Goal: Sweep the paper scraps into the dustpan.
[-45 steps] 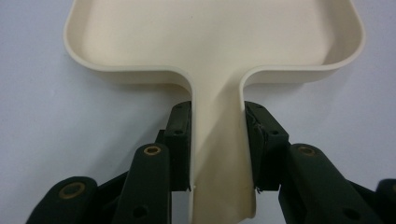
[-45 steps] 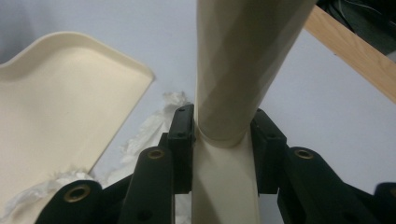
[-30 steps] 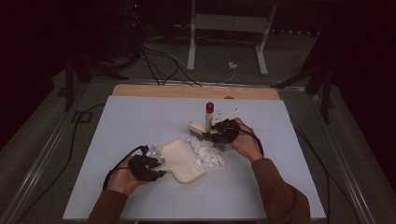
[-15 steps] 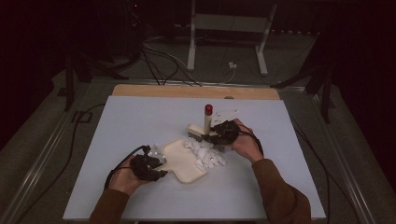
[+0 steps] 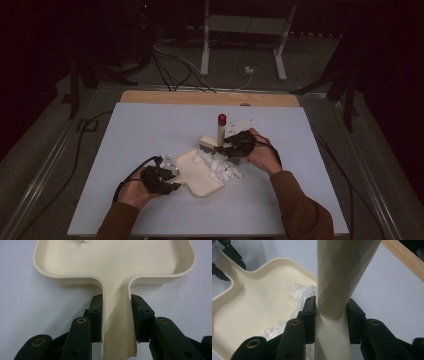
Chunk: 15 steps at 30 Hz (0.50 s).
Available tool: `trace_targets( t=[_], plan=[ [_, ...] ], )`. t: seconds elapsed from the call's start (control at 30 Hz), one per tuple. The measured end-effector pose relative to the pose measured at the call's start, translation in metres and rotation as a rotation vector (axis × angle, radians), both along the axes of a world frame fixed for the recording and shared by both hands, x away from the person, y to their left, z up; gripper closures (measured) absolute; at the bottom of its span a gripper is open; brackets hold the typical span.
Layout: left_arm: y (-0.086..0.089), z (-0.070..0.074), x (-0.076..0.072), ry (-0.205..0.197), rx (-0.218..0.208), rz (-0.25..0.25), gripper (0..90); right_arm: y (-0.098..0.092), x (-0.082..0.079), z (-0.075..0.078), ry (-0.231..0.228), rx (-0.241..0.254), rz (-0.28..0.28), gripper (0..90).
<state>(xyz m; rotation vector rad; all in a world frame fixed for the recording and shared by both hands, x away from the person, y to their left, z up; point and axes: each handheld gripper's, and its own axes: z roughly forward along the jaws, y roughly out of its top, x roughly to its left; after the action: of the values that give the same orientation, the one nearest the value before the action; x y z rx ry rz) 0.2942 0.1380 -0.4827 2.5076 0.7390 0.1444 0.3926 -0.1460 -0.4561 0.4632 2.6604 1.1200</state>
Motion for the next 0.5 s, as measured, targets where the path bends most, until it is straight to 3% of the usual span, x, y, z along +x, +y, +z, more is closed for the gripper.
trace_targets(
  t=[0.5],
  plan=[
    [-0.0056,-0.0009,0.001,-0.002,-0.001,-0.014,66.4,0.0021,-0.0093,0.0055,0.025,0.044,0.103,67.1]
  ],
)
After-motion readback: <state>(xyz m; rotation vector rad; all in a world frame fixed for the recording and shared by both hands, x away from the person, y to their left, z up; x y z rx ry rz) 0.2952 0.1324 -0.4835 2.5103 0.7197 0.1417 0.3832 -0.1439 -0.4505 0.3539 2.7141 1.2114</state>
